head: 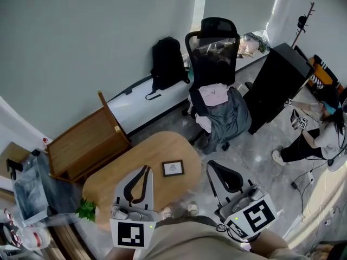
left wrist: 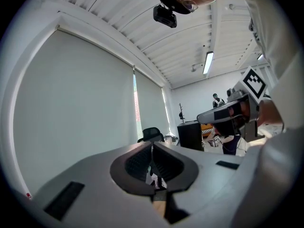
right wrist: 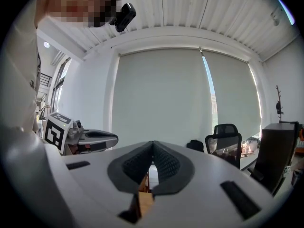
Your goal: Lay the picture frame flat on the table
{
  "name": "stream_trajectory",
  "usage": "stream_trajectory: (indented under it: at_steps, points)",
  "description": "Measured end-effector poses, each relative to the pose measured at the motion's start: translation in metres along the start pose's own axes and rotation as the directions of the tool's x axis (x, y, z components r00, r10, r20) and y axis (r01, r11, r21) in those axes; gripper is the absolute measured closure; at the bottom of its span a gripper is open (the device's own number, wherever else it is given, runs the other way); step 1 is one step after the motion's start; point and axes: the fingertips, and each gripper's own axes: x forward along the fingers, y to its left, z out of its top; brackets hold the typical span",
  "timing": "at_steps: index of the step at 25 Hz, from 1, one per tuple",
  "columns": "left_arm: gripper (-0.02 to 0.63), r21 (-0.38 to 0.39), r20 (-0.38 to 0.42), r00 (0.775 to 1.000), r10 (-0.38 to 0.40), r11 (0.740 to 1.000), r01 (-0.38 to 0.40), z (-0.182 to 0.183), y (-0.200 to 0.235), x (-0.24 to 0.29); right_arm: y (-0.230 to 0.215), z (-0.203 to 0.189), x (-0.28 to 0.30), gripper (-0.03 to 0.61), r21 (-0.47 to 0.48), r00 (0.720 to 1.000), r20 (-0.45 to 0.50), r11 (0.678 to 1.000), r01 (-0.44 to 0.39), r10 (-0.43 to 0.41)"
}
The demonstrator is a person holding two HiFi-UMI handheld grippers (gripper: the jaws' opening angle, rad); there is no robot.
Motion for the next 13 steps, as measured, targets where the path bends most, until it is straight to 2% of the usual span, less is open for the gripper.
stream_trajectory:
  at_steps: [6,13]
  points:
    - [0.600,0.007,0.012,1.000,0.006,1.000,-0.006,0.0069,-0.0028,0.0025,0.0018,0.0072,-0.0040,0.583,-0.085,1.000,0.012,0.996,0.013,-0.012]
    - [0.600,0.004,0.018,1.000,0.006,1.000,-0.006,0.0090,-0.0024,0.0005,0.0030,0.0097,-0.0032,0.583,-0.089,1.000,0.024,0.996,0.013,-0.011]
